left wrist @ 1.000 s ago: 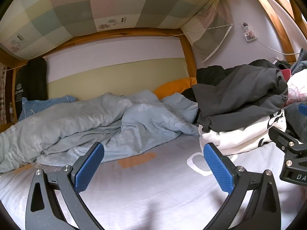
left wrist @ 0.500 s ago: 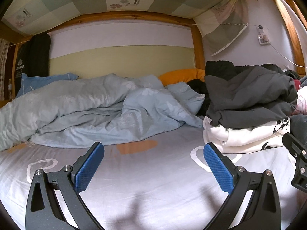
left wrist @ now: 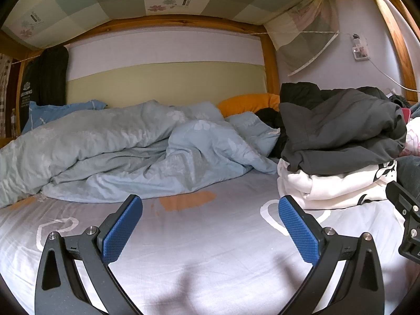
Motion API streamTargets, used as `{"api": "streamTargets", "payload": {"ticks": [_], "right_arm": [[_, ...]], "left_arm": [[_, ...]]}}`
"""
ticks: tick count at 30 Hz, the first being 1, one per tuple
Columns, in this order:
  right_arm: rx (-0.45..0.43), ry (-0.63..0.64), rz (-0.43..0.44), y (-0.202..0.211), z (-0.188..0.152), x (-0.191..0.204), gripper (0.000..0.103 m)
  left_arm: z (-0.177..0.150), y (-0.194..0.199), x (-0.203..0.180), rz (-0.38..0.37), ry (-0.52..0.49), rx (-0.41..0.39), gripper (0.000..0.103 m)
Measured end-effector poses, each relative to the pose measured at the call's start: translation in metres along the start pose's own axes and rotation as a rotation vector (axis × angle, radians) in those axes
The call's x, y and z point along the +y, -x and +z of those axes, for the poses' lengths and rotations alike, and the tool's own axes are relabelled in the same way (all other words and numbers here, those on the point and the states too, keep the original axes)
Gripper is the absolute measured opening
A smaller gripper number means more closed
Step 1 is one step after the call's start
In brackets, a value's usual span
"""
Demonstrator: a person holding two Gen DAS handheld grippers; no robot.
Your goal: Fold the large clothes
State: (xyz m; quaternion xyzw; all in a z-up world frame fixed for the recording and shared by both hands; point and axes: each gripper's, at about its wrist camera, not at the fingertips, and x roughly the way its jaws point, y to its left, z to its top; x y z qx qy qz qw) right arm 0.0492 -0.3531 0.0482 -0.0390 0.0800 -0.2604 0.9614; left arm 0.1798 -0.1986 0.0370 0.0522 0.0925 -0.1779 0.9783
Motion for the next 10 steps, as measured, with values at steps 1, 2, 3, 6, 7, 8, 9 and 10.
{"api": "streamTargets", "payload": {"ticks": [1, 2, 3, 6, 7, 8, 9, 10], "right_arm": [[0.001, 0.001, 0.000, 0.0005, 0.0000, 0.0004, 0.103], [0.002, 0.002, 0.001, -0.0004, 0.0000, 0.0004, 0.103], [0.003, 0.004, 0.003, -0.0013, -0.0002, 0.0003, 0.103], [0.006, 0.008, 0.008, -0.0047, 0.0000, 0.0000, 0.103], [0.006, 0.008, 0.008, -0.0047, 0.0000, 0.0002, 0.103], [0.006, 0.008, 0.008, -0.0043, 0.0000, 0.0004, 0.103], [0.006, 0.008, 0.007, -0.0041, 0.0000, 0.0004, 0.103], [0.006, 0.008, 0.007, -0.0041, 0.0000, 0.0005, 0.103]], "left_arm": [[0.0001, 0.0000, -0.0001, -0.001, -0.001, 0.001, 0.103], [0.0002, 0.0005, 0.0002, 0.000, -0.004, -0.001, 0.103], [0.0004, 0.0011, 0.0004, 0.000, -0.006, -0.002, 0.103], [0.0003, 0.0024, -0.0006, 0.001, -0.009, -0.005, 0.103], [0.0001, 0.0025, -0.0009, 0.000, -0.009, -0.005, 0.103], [0.0000, 0.0027, -0.0010, 0.000, -0.008, -0.006, 0.103], [0.0001, 0.0034, -0.0003, 0.001, -0.007, -0.008, 0.103], [0.0002, 0.0043, -0.0002, 0.003, -0.006, -0.012, 0.103]]}}
